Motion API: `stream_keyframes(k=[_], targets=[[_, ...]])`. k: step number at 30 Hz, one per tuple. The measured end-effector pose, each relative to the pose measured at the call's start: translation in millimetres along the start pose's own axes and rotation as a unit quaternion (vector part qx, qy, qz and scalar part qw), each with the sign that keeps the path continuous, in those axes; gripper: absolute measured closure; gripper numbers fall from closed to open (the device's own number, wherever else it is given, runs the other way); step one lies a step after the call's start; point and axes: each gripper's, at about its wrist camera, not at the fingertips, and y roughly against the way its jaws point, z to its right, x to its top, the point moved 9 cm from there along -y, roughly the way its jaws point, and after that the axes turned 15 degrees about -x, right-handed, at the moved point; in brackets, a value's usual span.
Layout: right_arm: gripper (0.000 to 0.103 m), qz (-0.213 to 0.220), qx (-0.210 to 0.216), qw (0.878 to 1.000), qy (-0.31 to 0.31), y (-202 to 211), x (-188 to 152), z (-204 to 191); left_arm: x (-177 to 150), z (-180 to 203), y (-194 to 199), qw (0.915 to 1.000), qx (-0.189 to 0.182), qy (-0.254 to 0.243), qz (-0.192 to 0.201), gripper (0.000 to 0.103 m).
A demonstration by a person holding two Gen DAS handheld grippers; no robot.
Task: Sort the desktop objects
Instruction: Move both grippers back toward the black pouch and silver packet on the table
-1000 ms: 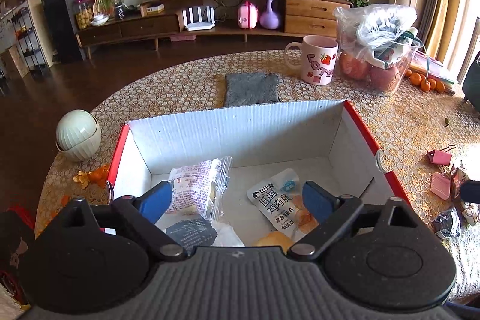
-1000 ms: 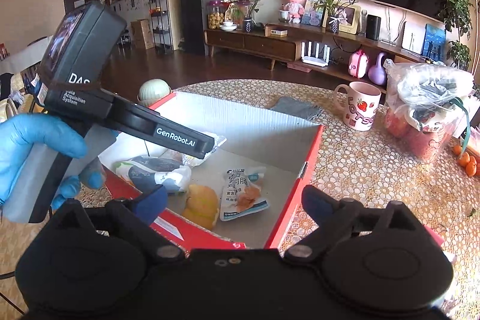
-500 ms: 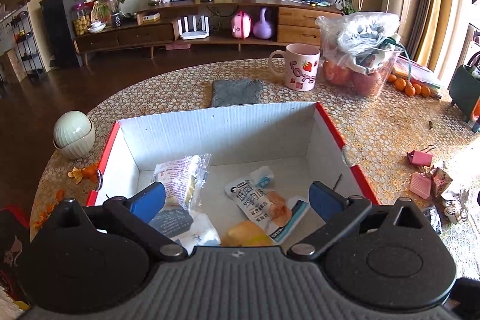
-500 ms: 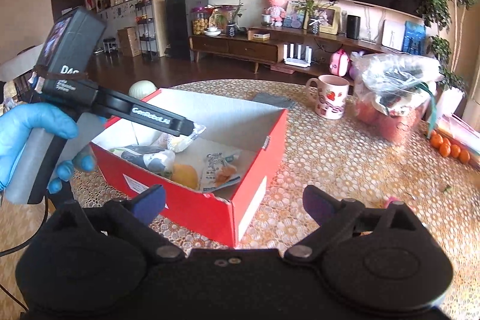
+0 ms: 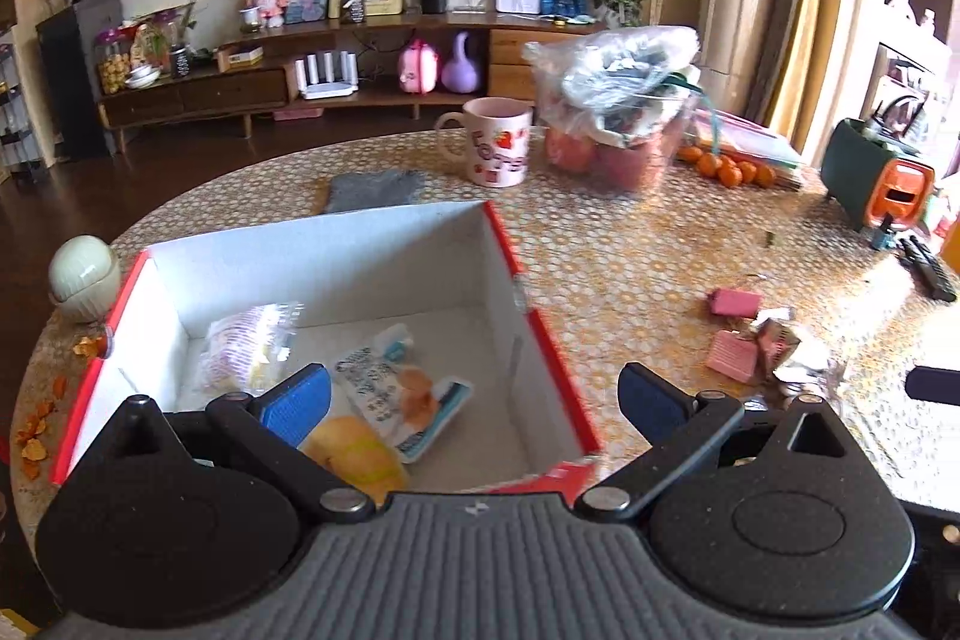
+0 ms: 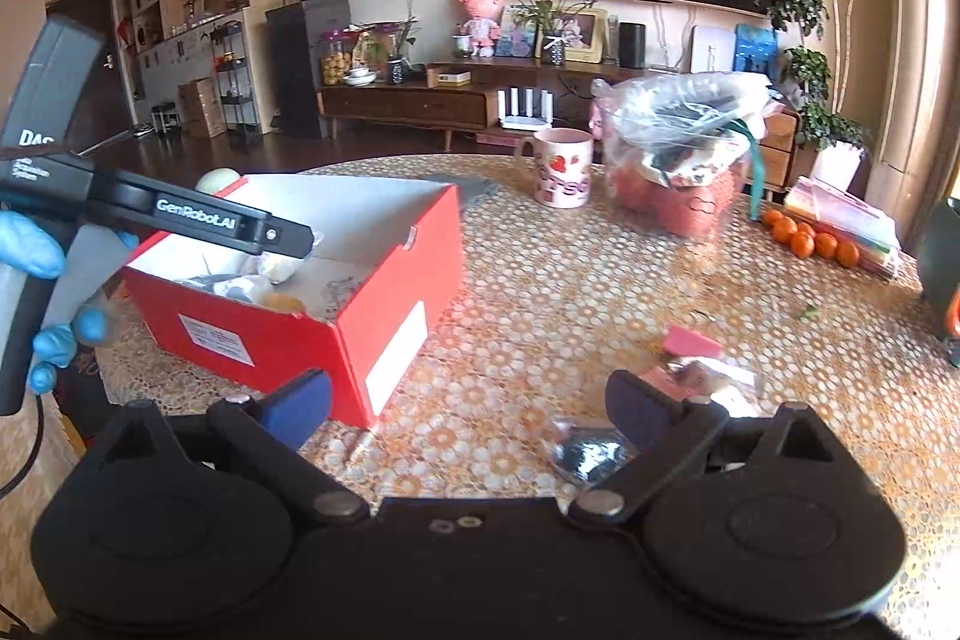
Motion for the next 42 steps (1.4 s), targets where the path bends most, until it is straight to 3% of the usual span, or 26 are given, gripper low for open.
stream_keyframes(k=[20,33,42], targets=[[0.005,-0.027,-0.08,0.996,-0.025,-17,-34,103,-27,116,-50,0.9939,-0.088,-0.065,-0.018,0.001],[0.006,-0.064,-0.095,0.993,-0.031,-55,-53,132,-61,136,-95,0.9906,-0.094,-0.09,-0.042,0.001],[0.015,-0.089,-0.091,0.991,-0.032,-82,-62,133,-70,147,-131,0.9876,-0.101,-0.107,-0.055,0.001]])
